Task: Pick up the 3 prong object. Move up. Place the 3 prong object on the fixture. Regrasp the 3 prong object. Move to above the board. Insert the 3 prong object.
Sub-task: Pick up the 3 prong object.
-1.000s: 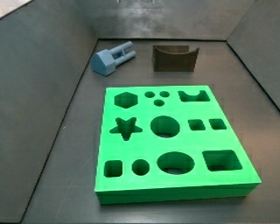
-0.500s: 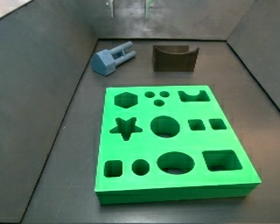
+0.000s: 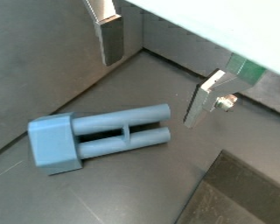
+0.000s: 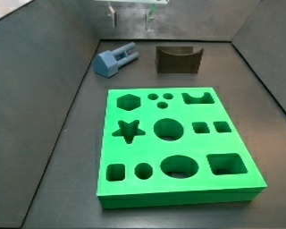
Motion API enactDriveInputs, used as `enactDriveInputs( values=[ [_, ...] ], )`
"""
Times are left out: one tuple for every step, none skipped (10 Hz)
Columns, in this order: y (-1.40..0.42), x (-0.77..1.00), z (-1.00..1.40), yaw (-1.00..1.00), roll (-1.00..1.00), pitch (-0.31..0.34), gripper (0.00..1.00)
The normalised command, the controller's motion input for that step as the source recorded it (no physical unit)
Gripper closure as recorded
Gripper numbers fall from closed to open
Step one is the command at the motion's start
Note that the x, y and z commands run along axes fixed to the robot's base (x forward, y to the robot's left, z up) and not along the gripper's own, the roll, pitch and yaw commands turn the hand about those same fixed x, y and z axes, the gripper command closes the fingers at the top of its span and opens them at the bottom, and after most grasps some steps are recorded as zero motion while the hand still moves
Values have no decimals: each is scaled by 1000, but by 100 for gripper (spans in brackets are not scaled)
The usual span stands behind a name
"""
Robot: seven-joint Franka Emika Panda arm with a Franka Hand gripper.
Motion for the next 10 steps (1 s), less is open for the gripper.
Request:
enactDriveInputs(
  values=[
    [89, 0, -391, -391, 97, 0, 0],
    [60, 0, -463, -380, 116, 0, 0],
    [26, 0, -486, -380, 126, 0, 0],
    [49, 0, -451, -417, 110, 0, 0],
    [140, 0, -403, -474, 87, 0, 0],
    [189, 0, -371, -523, 97, 0, 0],
    [169, 0, -357, -520, 96, 1, 0],
    [91, 0, -289, -563, 77, 0, 0],
    [54, 0, -297, -551, 70, 0, 0],
    [29, 0, -303, -560, 59, 0, 0]
  ],
)
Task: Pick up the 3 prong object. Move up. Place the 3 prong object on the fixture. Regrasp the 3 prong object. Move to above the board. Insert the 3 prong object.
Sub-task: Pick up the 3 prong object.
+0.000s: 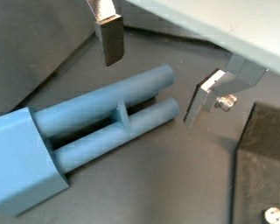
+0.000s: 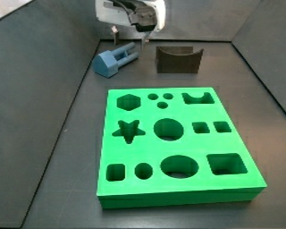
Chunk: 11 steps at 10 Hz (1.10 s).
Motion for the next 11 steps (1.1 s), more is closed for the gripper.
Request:
enactDriveInputs(
  values=[
    [3, 0, -314, -526, 70, 0, 0],
    [0, 0, -294, -437, 64, 0, 0],
    [0, 0, -340, -440, 67, 0, 0],
    [0, 0, -329, -460, 61, 0, 0],
    [0, 0, -354, -437, 69, 0, 0],
    [0, 0, -463, -446, 59, 0, 0],
    [0, -6, -497, -429, 33, -33, 0],
    [11, 0, -260, -411, 0, -76, 0],
    [0, 0, 0, 0, -7, 0, 0],
    [0, 0, 0, 0, 0, 0, 0],
    [0, 0, 0, 0, 0, 0, 100]
  ],
)
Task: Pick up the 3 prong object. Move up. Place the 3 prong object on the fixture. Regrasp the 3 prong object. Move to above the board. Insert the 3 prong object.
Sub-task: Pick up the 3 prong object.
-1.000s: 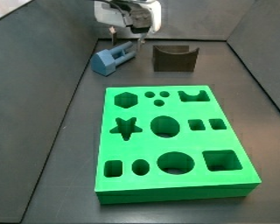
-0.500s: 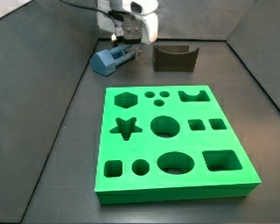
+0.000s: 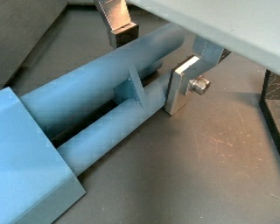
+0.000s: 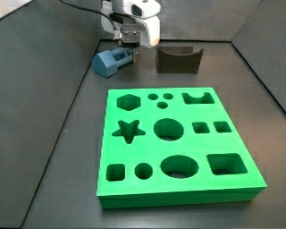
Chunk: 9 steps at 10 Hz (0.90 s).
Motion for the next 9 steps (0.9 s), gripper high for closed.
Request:
enactDriveInputs(
  values=[
    [0, 0, 0, 0, 0, 0, 100],
    [0, 0, 0, 0, 0, 0, 100],
    [0, 0, 0, 0, 0, 0, 100],
    [0, 0, 0, 0, 0, 0, 100],
    [0, 0, 0, 0, 0, 0, 100],
    [0, 0, 0, 0, 0, 0, 100],
    [0, 0, 0, 0, 0, 0, 100],
    [0, 0, 0, 0, 0, 0, 100],
    [0, 0, 0, 0, 0, 0, 100]
  ],
)
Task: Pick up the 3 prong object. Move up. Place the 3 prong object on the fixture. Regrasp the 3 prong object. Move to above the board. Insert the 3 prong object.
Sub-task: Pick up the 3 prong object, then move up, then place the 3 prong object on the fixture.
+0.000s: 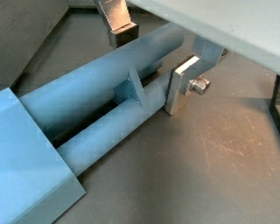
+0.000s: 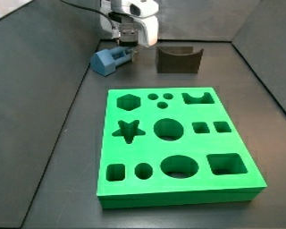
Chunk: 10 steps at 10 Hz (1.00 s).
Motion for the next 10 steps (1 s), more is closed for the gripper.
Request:
enactDriveInputs(
  values=[
    [0, 0, 0, 0, 0, 0, 100],
    [0, 0, 833, 0, 0, 0, 100],
    [-9, -30, 827, -29, -9, 46, 100],
    [-15, -57, 755, -31, -15, 73, 100],
    [-4, -28, 560, -29, -17, 83, 100],
    [0, -19, 466, -26, -16, 79, 100],
    [1, -18, 259, -23, -14, 66, 100],
    [0, 0, 1000, 0, 0, 0, 100],
    [1, 2, 1000, 2, 2, -17, 100],
    [-1, -4, 1000, 1, 0, -6, 100]
  ],
)
